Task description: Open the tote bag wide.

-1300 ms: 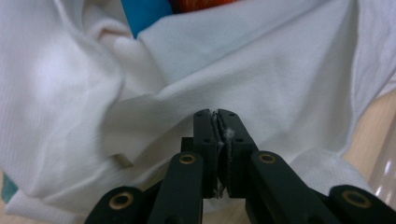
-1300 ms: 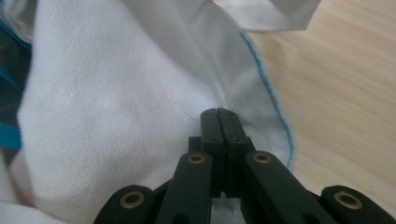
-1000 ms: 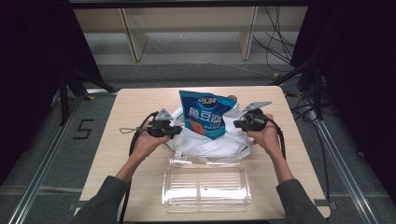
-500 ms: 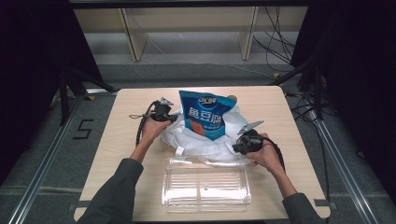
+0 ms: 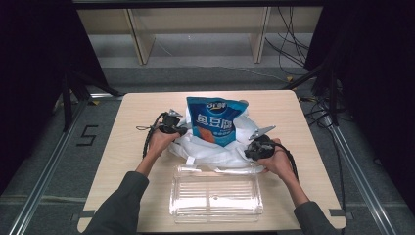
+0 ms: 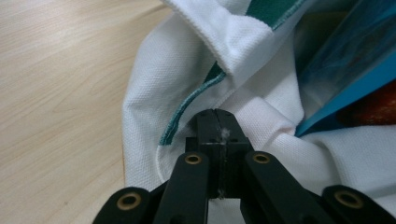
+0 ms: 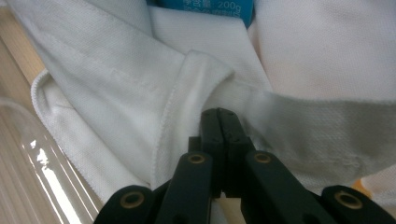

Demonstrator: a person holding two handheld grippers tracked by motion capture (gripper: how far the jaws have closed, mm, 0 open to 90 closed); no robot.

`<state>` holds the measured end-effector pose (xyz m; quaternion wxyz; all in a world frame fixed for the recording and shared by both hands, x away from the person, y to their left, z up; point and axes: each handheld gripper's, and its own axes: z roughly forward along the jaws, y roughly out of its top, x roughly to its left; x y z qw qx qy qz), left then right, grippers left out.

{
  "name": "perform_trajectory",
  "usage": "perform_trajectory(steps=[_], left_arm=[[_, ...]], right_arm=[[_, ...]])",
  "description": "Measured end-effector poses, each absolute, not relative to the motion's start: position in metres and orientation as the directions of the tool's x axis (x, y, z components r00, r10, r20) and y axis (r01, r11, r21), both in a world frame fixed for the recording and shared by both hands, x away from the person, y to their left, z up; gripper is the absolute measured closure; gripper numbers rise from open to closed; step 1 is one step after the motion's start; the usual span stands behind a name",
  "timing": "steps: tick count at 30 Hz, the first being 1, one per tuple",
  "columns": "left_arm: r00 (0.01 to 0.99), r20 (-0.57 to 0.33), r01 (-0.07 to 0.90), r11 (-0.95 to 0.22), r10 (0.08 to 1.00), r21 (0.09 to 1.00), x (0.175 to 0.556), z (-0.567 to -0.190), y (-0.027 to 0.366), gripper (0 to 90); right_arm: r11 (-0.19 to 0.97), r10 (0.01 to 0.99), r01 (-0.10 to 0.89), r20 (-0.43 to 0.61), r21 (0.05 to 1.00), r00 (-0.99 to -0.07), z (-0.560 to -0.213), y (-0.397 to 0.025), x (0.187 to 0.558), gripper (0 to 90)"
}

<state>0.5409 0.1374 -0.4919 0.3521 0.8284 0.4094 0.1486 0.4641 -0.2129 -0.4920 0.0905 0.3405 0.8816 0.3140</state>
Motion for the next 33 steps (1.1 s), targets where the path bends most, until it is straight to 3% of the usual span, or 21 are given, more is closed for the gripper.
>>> perform_trajectory(steps=[2,4,5,6,9,15,20,24,33], left_arm=[[0.621,-0.033,0.571,-0.424,0.783,0.703,0.539,-0.491,0.137,89.4],[0.626,-0.024,0.561,-0.43,0.779,0.707,0.537,-0.488,0.138,89.0],[0.624,-0.045,0.561,-0.406,0.78,0.721,0.537,-0.486,0.139,87.6],[0.624,-0.051,0.555,-0.396,0.78,0.732,0.535,-0.484,0.139,87.0],[0.624,-0.065,0.537,-0.367,0.778,0.759,0.53,-0.477,0.14,84.4],[0.678,-0.084,0.465,-0.338,0.73,0.818,0.5,-0.443,0.152,82.3],[0.697,-0.094,0.454,-0.336,0.711,0.825,0.476,-0.437,0.161,79.8],[0.717,-0.073,0.433,-0.361,0.693,0.826,0.459,-0.437,0.17,76.2],[0.694,-0.1,0.449,-0.32,0.713,0.834,0.419,-0.448,0.195,63.0]], right_arm=[[0.539,0.684,0.582,0.086,0.61,-0.724,-0.49,-0.211,0.463,90.0],[0.552,0.666,0.537,0.049,0.638,-0.744,-0.493,-0.214,0.468,90.0],[0.544,0.679,0.585,0.095,0.602,-0.728,-0.488,-0.215,0.466,90.0],[0.523,0.677,0.549,0.074,0.651,-0.733,-0.491,-0.215,0.466,90.0],[0.487,0.693,0.569,0.104,0.663,-0.714,-0.483,-0.219,0.464,88.7],[0.419,0.677,0.505,0.111,0.755,-0.728,-0.448,-0.231,0.46,85.9],[0.407,0.676,0.495,0.111,0.768,-0.729,-0.436,-0.233,0.455,82.9],[0.388,0.684,0.494,0.116,0.778,-0.72,-0.43,-0.234,0.453,79.3],[0.354,0.714,0.49,0.108,0.797,-0.692,-0.426,-0.241,0.456,60.2]])
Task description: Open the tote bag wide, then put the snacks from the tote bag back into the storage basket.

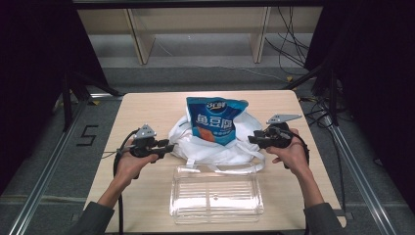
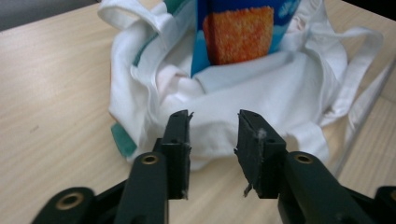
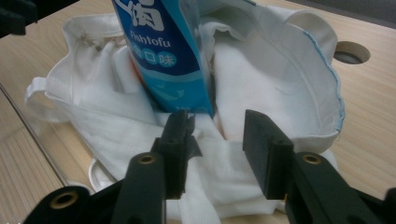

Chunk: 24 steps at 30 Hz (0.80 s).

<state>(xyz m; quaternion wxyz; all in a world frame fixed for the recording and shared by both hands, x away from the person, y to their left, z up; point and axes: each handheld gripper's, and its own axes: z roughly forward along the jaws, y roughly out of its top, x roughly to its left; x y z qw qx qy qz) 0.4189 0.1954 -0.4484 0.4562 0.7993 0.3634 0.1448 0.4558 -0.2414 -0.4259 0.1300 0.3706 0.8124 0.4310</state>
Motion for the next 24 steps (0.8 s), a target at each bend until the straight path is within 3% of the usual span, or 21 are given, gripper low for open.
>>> perform_trajectory(steps=[12,24], left_arm=[[0.653,-0.145,0.514,-0.293,0.744,0.806,0.378,-0.47,0.215,43.9],[0.621,-0.112,0.54,-0.32,0.776,0.778,0.349,-0.485,0.224,26.3]], right_arm=[[0.337,0.726,0.479,0.1,0.811,-0.681,-0.411,-0.235,0.448,46.4],[0.332,0.731,0.513,0.128,0.792,-0.67,-0.407,-0.235,0.447,36.6]])
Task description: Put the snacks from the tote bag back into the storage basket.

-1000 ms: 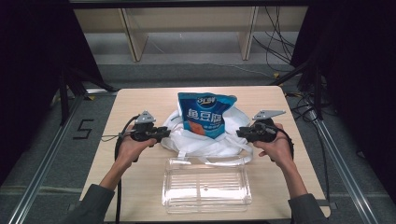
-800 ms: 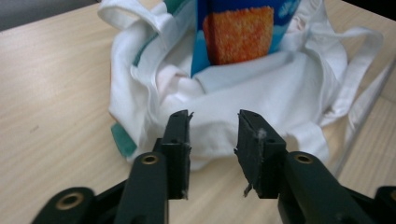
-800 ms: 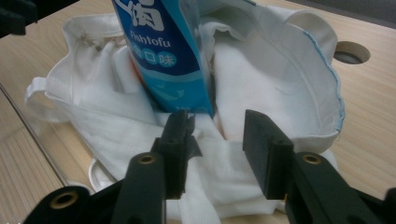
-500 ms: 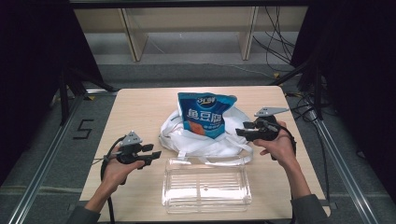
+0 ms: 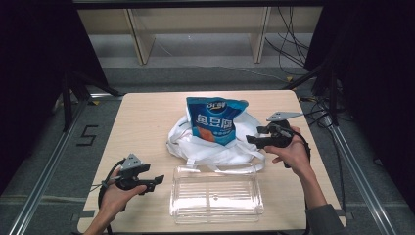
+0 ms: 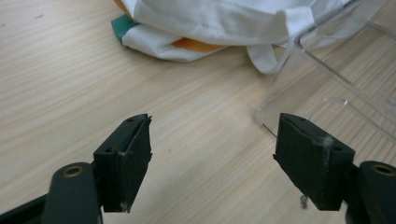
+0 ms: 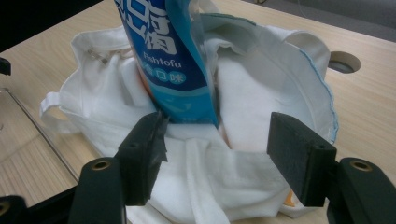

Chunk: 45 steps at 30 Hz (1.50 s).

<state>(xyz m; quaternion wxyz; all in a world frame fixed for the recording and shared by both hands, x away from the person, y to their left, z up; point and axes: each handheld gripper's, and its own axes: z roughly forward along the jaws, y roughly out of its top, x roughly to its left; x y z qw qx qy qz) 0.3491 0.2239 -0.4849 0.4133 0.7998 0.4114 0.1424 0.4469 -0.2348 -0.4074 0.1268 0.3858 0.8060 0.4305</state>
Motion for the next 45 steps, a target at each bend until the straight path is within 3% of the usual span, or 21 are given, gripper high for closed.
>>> perform_trajectory(steps=[9,17,29,45], left_arm=[[0.632,-0.08,0.541,-0.365,0.771,0.758,0.344,-0.493,0.222,26.4],[0.603,-0.102,0.552,-0.322,0.791,0.769,0.341,-0.495,0.226,26.4],[0.628,-0.079,0.539,-0.36,0.775,0.761,0.343,-0.497,0.226,26.2],[0.631,-0.083,0.543,-0.362,0.772,0.758,0.343,-0.498,0.226,26.0]], right_arm=[[0.353,0.728,0.471,0.079,0.808,-0.681,-0.4,-0.234,0.446,29.2],[0.411,0.708,0.457,0.039,0.789,-0.705,-0.38,-0.228,0.453,25.3],[0.441,0.663,0.408,0.016,0.799,-0.749,-0.326,-0.208,0.478,24.3],[0.507,0.618,0.386,-0.014,0.771,-0.786,-0.297,-0.159,0.503,23.5]])
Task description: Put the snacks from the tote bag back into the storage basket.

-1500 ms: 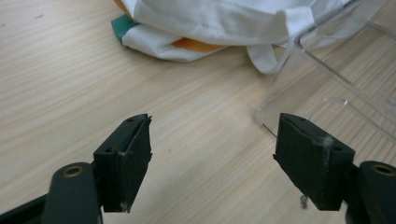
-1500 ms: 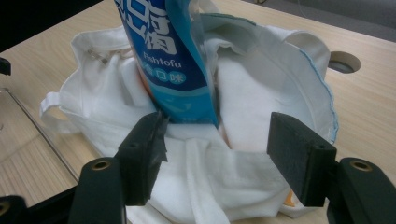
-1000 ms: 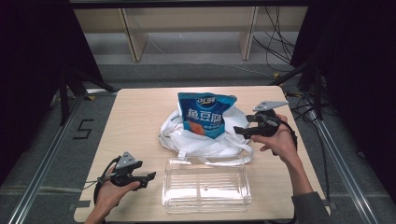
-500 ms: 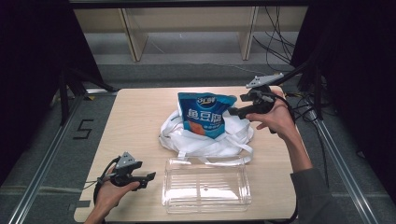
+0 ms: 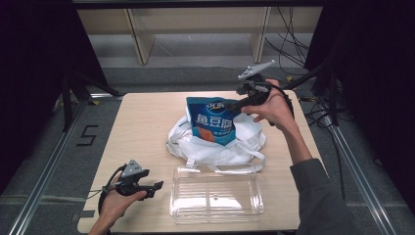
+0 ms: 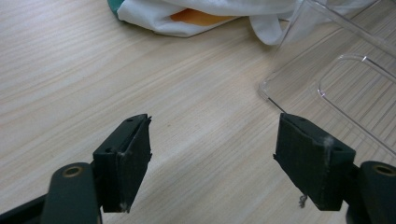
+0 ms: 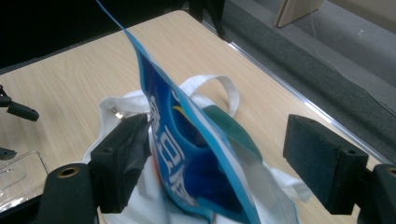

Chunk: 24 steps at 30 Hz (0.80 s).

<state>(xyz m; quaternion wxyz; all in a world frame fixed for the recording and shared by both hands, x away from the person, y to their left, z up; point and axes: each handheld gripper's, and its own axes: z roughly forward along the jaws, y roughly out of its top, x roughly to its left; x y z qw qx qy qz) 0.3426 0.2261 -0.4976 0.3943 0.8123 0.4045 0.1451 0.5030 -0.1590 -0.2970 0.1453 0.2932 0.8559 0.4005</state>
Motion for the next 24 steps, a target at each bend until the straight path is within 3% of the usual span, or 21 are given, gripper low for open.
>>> perform_trajectory(steps=[12,24], left_arm=[[0.62,-0.089,0.543,-0.344,0.78,0.766,0.342,-0.499,0.224,26.0],[0.622,-0.076,0.541,-0.358,0.78,0.761,0.342,-0.498,0.224,26.0]], right_arm=[[0.563,0.581,0.371,-0.035,0.739,-0.813,-0.302,-0.127,0.516,28.7],[0.643,0.554,0.375,-0.068,0.668,-0.83,-0.306,-0.114,0.53,50.2]])
